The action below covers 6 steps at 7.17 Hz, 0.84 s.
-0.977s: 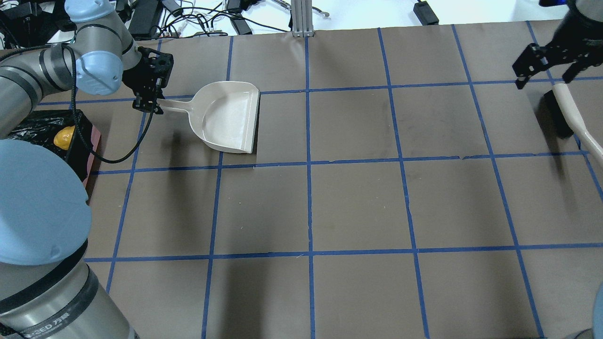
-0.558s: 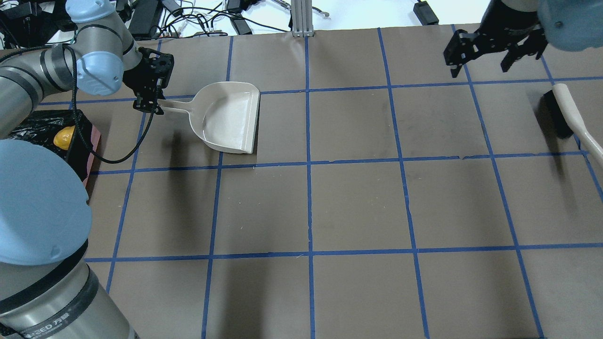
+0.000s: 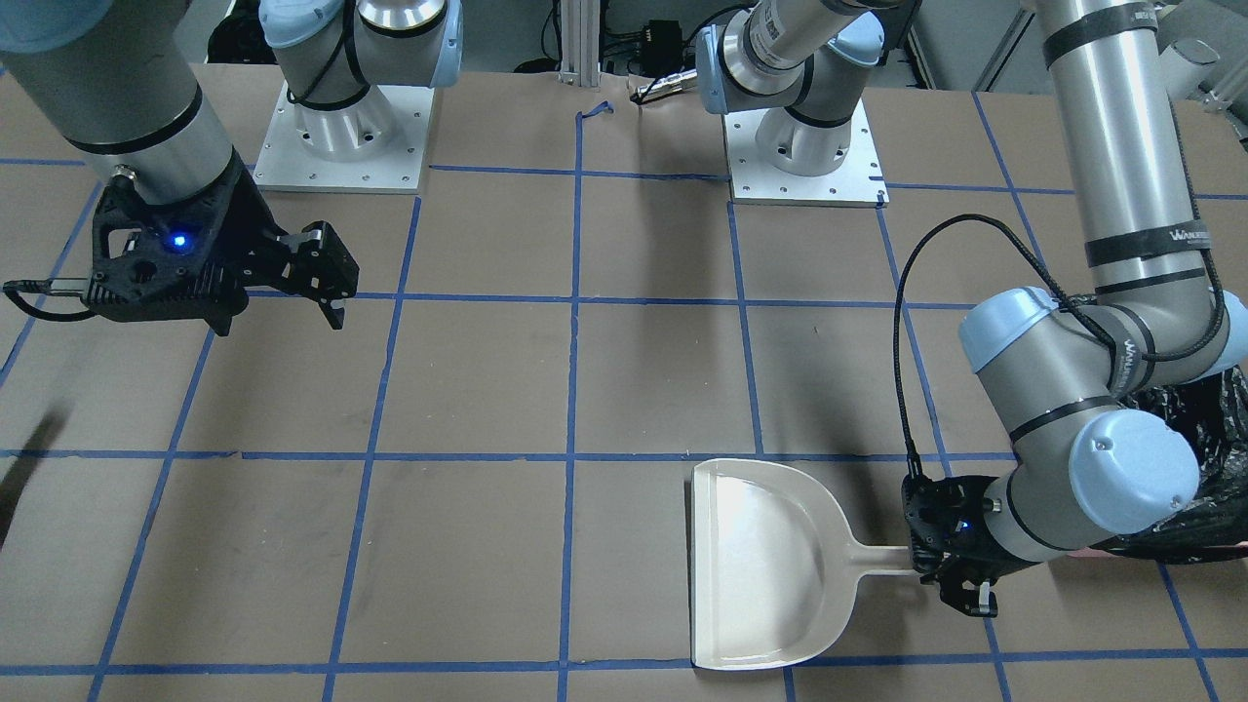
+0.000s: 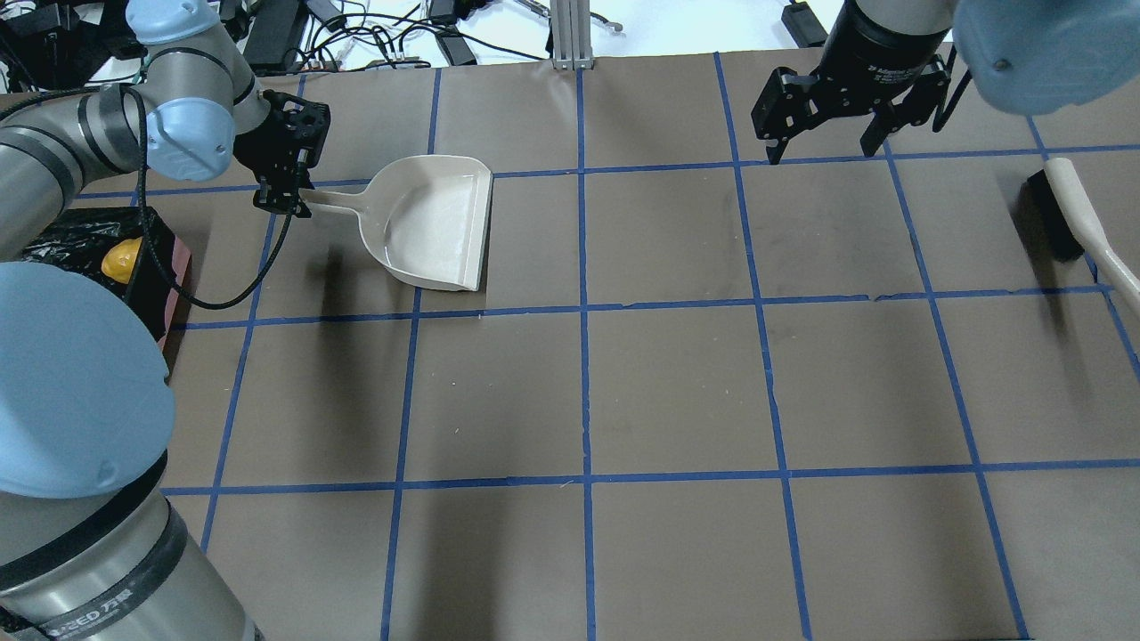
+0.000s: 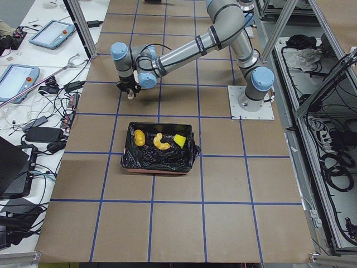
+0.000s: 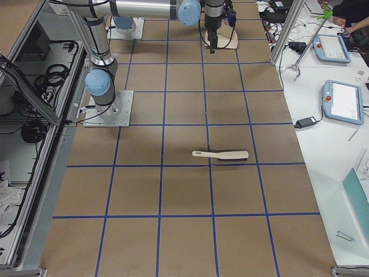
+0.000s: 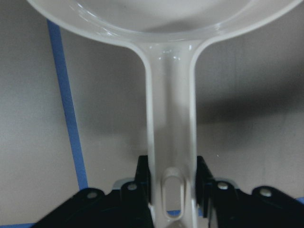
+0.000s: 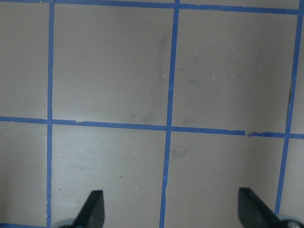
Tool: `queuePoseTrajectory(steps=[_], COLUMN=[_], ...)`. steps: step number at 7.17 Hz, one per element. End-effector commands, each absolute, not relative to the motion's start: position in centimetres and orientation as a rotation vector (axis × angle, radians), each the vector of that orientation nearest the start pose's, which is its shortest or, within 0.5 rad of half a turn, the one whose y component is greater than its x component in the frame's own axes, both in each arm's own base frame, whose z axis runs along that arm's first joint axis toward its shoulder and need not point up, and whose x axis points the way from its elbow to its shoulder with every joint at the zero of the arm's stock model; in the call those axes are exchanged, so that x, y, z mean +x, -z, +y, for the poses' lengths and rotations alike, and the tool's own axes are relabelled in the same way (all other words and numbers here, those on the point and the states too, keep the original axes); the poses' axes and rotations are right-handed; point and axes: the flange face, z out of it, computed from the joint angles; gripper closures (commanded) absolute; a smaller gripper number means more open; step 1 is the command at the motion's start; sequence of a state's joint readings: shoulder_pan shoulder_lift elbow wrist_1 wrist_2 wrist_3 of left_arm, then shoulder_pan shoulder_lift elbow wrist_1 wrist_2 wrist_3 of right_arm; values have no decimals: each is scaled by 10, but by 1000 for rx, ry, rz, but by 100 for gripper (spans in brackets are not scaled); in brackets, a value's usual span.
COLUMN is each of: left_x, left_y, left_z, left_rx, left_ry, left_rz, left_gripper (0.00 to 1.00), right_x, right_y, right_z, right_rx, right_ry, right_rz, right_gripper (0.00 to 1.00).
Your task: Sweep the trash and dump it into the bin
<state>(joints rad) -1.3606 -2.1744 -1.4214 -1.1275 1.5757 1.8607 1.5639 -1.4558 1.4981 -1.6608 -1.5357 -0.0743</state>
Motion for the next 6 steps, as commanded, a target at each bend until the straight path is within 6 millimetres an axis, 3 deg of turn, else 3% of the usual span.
queuePoseTrajectory(steps=[1,3,6], left_x=[14,14,15], left_y=[-239,-239,-248], left_z=[-705,-705,-703], left_rx=[-2302,-2298,-2302], left_ry=[14,16,18], left_rz=[-2125,-2122,-2132], left_gripper=[43,23,19], right_x=[137,137,136], right_y=[-472,-472,-472], right_z=[-542,-541,-541], right_rx=[-110,-110,-110], right_ry=[43,40,40], right_rz=[3107,3108,3110], right_gripper=[0,0,0])
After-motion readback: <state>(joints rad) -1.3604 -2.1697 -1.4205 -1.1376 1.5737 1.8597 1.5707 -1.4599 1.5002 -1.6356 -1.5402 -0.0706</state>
